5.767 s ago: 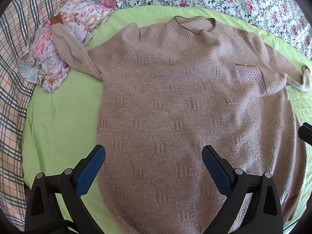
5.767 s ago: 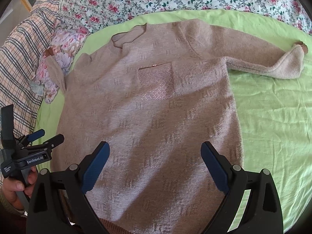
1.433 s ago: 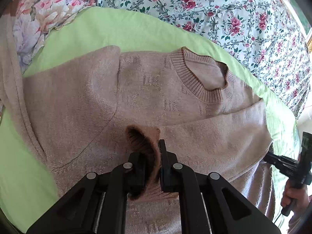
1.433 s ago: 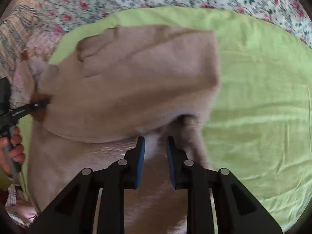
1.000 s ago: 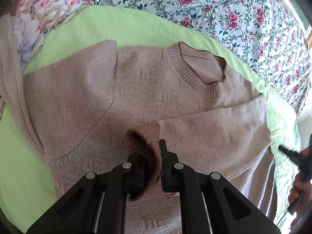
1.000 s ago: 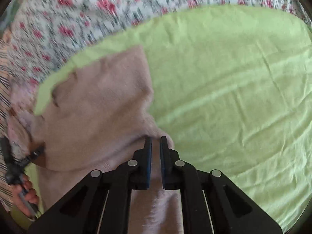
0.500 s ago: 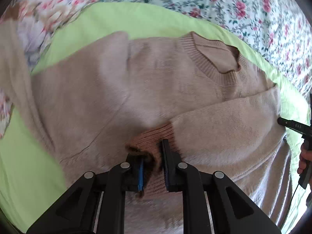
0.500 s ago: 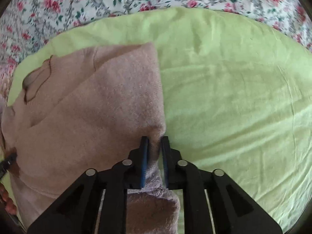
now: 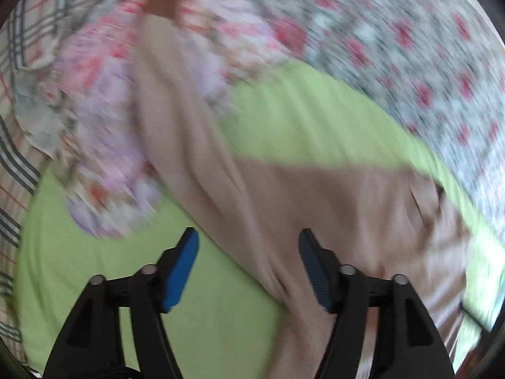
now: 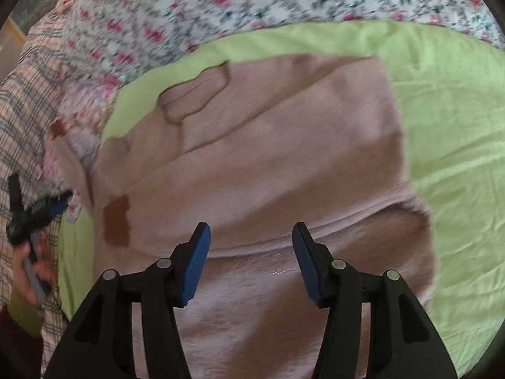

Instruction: Fold small clothes

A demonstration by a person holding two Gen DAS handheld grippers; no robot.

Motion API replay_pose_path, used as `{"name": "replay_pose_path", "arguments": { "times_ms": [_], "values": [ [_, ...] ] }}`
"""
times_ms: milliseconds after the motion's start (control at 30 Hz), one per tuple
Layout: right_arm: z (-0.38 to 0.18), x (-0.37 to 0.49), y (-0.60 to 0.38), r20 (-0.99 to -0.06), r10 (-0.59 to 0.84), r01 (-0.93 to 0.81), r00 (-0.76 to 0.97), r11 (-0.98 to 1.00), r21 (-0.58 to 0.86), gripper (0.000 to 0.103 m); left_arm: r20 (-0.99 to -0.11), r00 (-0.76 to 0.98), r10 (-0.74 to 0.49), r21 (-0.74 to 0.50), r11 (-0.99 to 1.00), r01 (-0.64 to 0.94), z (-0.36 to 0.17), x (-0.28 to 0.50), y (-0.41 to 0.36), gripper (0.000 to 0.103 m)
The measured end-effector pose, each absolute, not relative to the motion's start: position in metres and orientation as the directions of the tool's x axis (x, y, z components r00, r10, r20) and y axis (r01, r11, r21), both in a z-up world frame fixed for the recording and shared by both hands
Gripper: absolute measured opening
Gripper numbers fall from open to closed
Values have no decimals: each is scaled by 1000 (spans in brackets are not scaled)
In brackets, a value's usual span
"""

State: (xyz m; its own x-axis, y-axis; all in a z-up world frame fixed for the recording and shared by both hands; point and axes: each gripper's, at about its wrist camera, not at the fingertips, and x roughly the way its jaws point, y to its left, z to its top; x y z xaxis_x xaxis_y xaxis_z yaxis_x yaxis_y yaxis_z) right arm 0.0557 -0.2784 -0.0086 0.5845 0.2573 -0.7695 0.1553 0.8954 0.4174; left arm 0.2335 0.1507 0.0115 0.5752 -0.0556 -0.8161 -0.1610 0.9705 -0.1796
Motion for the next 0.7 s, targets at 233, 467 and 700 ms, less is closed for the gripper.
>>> {"name": "replay_pose_path", "arguments": {
  "times_ms": [233,467,700],
  "values": [
    [-14,74,-244,-775,312,101,549,896,432,55,-824,560,84,-101,951,-291,43,328,205,85],
    [-10,66,-248,-789,294,121,539,900,418,55,-840,505,199,21,941,-337,28,378,224,22],
    [-9,59,-261,-776,289,145,561,888,436,55,-732,680,36,-127,974,-189,63,321,186,13]
  ]
}}
